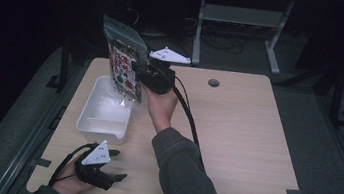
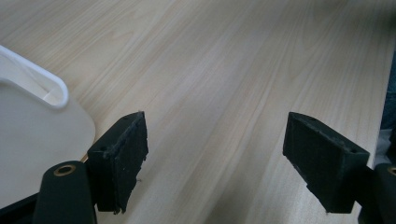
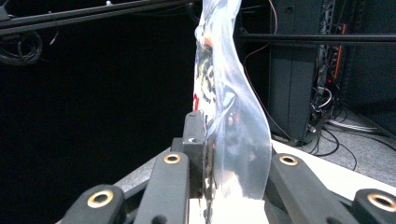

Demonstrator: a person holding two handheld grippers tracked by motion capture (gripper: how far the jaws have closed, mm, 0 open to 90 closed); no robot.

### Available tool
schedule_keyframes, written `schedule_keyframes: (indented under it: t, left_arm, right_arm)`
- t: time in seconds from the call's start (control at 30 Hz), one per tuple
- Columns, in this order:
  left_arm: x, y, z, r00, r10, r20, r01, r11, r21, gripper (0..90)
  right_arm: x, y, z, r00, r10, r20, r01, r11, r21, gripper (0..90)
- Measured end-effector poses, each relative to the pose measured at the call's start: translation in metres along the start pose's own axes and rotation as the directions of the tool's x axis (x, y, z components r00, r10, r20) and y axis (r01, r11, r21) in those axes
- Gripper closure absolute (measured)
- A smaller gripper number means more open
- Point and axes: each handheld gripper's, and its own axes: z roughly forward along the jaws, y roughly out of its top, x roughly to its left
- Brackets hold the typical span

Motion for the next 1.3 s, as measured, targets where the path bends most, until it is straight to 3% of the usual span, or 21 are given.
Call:
schedule_keyframes:
  t: [0.37, 0.67, 1.07, 1.3]
  left_arm:
    - [0.005, -0.003, -0.002, 0.9999, -0.012, 0.008, 0.012, 0.9999, 0.002, 21.3]
    - [0.007, -0.003, -0.003, 0.9999, -0.007, 0.010, 0.007, 1.0000, 0.001, 21.1]
    - [0.007, -0.004, -0.001, 0.9997, -0.001, 0.025, 0.000, 0.9999, 0.011, 20.6]
    - [0.007, -0.004, -0.001, 0.9998, 0.002, 0.021, -0.002, 0.9999, 0.010, 20.6]
  right_arm:
    - [0.009, -0.008, 0.032, 0.9992, 0.023, 0.033, -0.023, 1.000, -0.001, 75.3]
    - [0.016, -0.022, 0.053, 0.9968, -0.002, 0.080, 0.000, 1.000, 0.020, 75.3]
    - [0.023, -0.039, 0.071, 0.9917, 0.034, 0.124, -0.038, 0.999, 0.029, 75.3]
    - [0.028, -0.050, 0.078, 0.9865, 0.018, 0.163, -0.026, 0.999, 0.047, 75.2]
